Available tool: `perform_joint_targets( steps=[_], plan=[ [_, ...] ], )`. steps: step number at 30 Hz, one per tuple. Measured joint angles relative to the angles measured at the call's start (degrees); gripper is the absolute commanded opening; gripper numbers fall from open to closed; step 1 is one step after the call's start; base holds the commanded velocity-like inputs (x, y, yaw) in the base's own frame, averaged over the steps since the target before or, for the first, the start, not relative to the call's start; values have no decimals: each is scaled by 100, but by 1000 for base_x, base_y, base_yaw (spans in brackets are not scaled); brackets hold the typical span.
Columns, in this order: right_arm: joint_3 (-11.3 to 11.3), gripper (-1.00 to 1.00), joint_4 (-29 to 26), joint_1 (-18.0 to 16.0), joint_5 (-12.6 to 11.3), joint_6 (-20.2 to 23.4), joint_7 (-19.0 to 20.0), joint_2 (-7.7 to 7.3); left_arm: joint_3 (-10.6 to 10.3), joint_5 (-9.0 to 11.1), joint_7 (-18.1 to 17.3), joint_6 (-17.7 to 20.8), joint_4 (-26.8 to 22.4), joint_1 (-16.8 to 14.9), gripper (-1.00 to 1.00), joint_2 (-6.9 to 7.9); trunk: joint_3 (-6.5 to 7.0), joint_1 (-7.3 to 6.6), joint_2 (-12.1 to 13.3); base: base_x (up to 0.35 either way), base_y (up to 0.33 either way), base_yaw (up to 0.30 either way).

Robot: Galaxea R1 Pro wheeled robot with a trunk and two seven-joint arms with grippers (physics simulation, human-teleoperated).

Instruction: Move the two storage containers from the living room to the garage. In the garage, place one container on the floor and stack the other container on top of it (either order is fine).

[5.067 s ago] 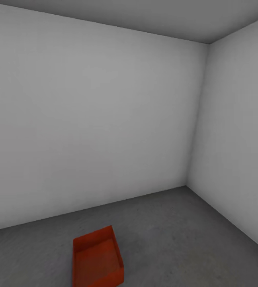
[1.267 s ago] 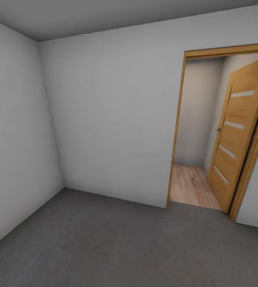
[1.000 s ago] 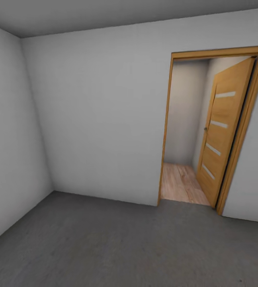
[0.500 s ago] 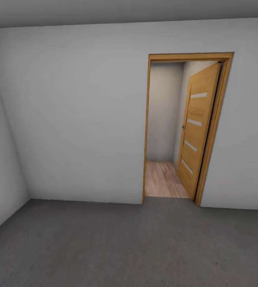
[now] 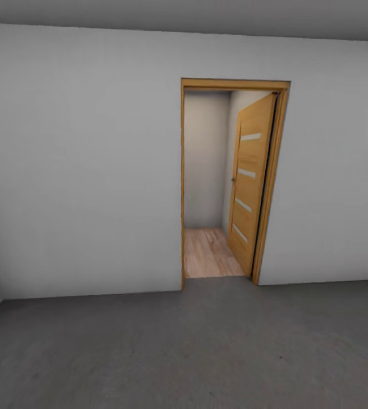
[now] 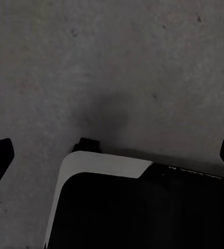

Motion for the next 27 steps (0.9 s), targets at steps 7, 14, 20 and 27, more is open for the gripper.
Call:
perform_joint_targets(
  steps=[7,14,20,27],
  plan=[
    [0,100,0,0,0,0,0,0,1,-9,2,10,0,0,100,-1,0,0,0,0,0,-300],
    [-1,100,0,-2,1,0,0,0,0,-12,2,20,0,0,100,-7,0,0,0,0,0,-300],
    [-1,100,0,0,4,0,4,0,1,-5,13,16,0,0,100,-6,0,0,0,0,0,-300],
    [-1,100,0,-1,0,0,8,0,1,-2,21,16,0,0,100,-7,0,0,0,0,0,-300]
  ],
)
